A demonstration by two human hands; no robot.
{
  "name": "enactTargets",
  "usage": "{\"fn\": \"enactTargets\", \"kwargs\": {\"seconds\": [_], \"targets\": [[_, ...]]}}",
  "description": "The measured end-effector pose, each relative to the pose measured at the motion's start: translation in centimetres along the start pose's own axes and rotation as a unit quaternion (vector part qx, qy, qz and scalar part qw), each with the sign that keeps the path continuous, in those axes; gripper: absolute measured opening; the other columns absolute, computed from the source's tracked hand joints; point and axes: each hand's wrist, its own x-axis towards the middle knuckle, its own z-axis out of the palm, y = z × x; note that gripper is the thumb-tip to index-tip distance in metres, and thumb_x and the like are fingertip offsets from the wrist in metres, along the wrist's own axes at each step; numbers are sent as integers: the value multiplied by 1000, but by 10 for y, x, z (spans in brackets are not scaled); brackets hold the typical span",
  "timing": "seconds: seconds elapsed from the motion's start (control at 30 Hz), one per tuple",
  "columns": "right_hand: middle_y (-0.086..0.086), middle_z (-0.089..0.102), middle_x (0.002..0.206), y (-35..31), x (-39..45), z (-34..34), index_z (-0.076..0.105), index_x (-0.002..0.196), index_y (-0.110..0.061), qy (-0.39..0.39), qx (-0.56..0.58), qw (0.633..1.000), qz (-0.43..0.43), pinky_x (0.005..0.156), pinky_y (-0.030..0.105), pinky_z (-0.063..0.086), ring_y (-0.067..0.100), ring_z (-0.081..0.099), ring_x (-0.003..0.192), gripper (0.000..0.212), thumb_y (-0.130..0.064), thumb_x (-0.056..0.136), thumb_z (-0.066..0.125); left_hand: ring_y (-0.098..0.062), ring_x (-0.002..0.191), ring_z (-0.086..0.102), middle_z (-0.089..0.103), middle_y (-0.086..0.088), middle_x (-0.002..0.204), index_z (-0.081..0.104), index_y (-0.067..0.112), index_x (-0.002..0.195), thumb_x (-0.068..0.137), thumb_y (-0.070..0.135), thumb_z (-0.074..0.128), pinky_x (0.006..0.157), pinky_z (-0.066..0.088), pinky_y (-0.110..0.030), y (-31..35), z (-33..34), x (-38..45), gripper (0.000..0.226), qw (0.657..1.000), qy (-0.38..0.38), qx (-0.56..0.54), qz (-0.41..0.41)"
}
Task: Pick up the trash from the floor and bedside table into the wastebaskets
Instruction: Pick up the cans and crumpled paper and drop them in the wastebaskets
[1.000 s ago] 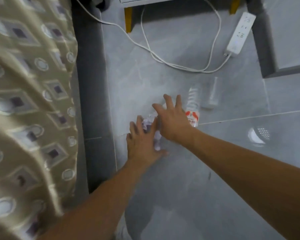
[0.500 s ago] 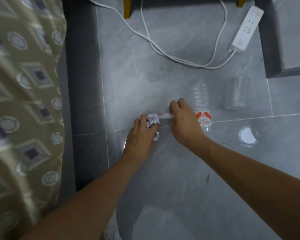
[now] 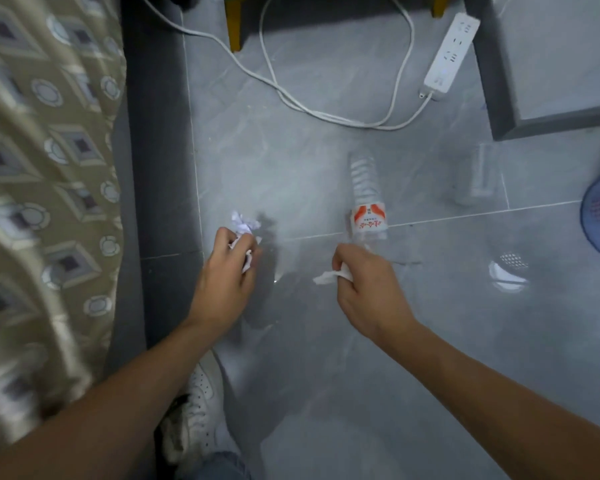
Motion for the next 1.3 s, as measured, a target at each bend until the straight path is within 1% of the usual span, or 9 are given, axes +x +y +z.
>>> {"fn": "enactTargets", "kwargs": {"seconds": [0.23,0.47,0.6,0.73,0.87,0.97,1.03,1.13,1.3], "targets": [[-15,45,69,23,-149,-76,48,78,-26,9,58,995,79,58,19,31,8,43,63,22,-5,73,45,-21,75,53,42,3,107,49,24,97,105,29,49,64,54,-40,129,-27,-111,10,996,-77,0,38],[-5,49,68,57,-289,-254,50,78,-22,105,112,966,206,60,18,36,7,49,66,14,-9,73,55,-8,74,44,39,10,109,50,28,104,101,24,53,59,41,-19,363,1,-188,6,976,-163,-74,121],[7,60,76,112,-343,-353,54,86,-20,186,136,908,350,64,47,56,30,61,68,8,-23,78,52,-7,77,42,36,13,104,54,23,106,101,21,56,65,44,-20,491,41,-194,6,960,-189,-123,169],[12,59,82,176,-366,-418,53,84,-19,205,167,855,445,72,59,59,29,60,69,18,-2,87,56,-25,85,52,41,1,104,51,24,106,99,24,55,69,51,-38,576,102,-181,8,952,-232,-113,167],[22,65,107,214,-356,-435,62,103,-15,201,232,828,469,76,50,62,27,61,83,23,0,86,56,-34,101,56,46,-9,120,54,22,120,100,32,54,77,49,-38,626,156,-162,23,954,-266,-54,126],[11,57,125,224,-343,-433,52,138,-23,142,266,817,492,81,48,58,29,59,103,50,-13,90,64,-39,127,46,35,-13,145,38,35,147,90,56,63,104,44,-47,644,179,-142,66,942,-331,-1,58],[12,55,136,221,-338,-434,48,144,-27,108,138,859,480,92,48,53,34,57,117,60,-31,87,65,-41,135,39,28,-15,154,30,41,152,81,65,69,112,37,-49,648,177,-135,85,929,-363,47,56],[9,63,128,197,-326,-441,57,129,-25,147,-3,900,412,89,44,49,33,62,109,45,-30,85,64,-39,133,40,29,-14,152,30,36,153,80,61,72,107,39,-49,643,150,-132,88,924,-368,71,79],[-2,68,89,122,-266,-416,58,101,-27,199,21,930,308,77,39,51,23,65,82,18,-17,87,62,-31,109,53,47,-4,123,44,29,131,89,50,59,75,48,-41,575,90,-114,49,962,-251,39,104]]}}
